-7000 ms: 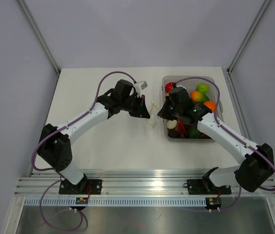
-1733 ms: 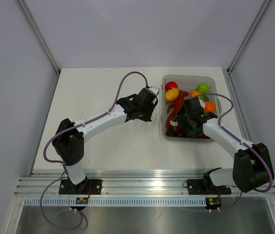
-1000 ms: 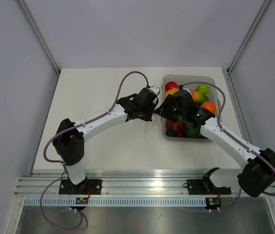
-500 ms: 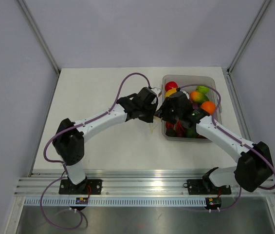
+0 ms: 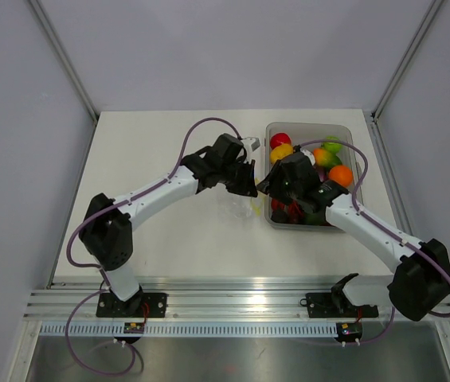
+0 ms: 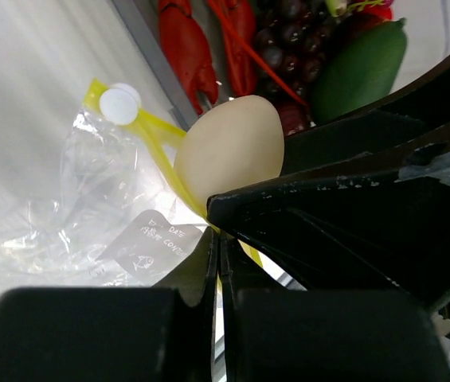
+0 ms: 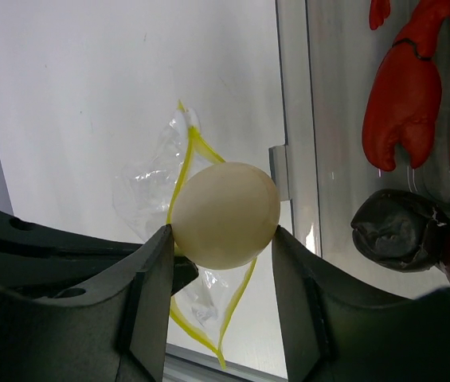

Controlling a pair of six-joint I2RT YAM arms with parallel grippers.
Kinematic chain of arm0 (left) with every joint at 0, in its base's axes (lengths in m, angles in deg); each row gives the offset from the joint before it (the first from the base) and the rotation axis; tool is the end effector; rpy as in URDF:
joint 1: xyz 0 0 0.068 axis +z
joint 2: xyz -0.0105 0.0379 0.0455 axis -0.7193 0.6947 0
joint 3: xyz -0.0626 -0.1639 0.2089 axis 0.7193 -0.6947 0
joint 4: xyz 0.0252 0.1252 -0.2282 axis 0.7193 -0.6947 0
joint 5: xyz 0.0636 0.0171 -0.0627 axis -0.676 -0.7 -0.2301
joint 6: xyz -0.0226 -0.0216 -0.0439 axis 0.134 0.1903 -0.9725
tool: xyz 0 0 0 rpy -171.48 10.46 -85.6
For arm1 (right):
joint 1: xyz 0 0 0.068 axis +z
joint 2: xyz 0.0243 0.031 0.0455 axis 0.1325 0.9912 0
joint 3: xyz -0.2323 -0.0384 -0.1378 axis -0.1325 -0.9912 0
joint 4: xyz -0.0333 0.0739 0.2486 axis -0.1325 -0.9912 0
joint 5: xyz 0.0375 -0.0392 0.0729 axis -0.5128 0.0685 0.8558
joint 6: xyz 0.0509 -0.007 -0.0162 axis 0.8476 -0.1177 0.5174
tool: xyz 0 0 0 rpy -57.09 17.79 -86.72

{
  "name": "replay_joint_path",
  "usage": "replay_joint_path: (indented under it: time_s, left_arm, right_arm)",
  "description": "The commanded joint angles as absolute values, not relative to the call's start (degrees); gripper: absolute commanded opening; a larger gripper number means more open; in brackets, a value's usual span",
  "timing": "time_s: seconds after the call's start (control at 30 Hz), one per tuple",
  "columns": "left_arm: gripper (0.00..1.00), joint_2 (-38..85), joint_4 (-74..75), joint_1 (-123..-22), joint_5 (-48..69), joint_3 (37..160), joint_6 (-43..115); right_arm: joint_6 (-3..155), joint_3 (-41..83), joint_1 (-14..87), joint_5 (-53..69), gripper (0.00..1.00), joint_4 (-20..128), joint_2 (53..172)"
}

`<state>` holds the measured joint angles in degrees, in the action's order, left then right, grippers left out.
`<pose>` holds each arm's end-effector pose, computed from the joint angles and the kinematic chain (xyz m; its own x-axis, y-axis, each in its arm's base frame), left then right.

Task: Place the food in the zip-top bag and seal the zipper
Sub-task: Place the fake food in the zipper food storage bag.

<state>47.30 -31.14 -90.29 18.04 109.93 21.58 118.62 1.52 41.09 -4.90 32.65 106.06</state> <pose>0.2740 -0.2810 0.2876 -0.8099 0.2056 -0.5493 0.5083 0.7132 -0.4826 0.2388 0.1541 0.2756 -0.7283 0.4248 -0.5377 0.0924 0.8384 0.5372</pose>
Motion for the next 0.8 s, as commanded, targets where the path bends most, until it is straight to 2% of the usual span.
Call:
replay_joint_path:
  time_s: [0.0,0.4,0.77]
  left_arm:
    - [0.0,43.67,-19.24,-89.25,27.09,108.92,17.77]
    - [0.0,43.05,-3.94,-85.46,38.26,102.68,7.04]
    - [0.0,43.93,-3.84,-85.37,38.97,104.43,6.77]
  right_arm:
    - [118.72,0.93,41.71,-3.09,0.38,33.31,103.81]
    - [116.61,-1.88,41.71,-1.51,0.38,31.03,97.75]
    - [116.61,-4.26,41.71,-1.42,0.38,29.88,93.08]
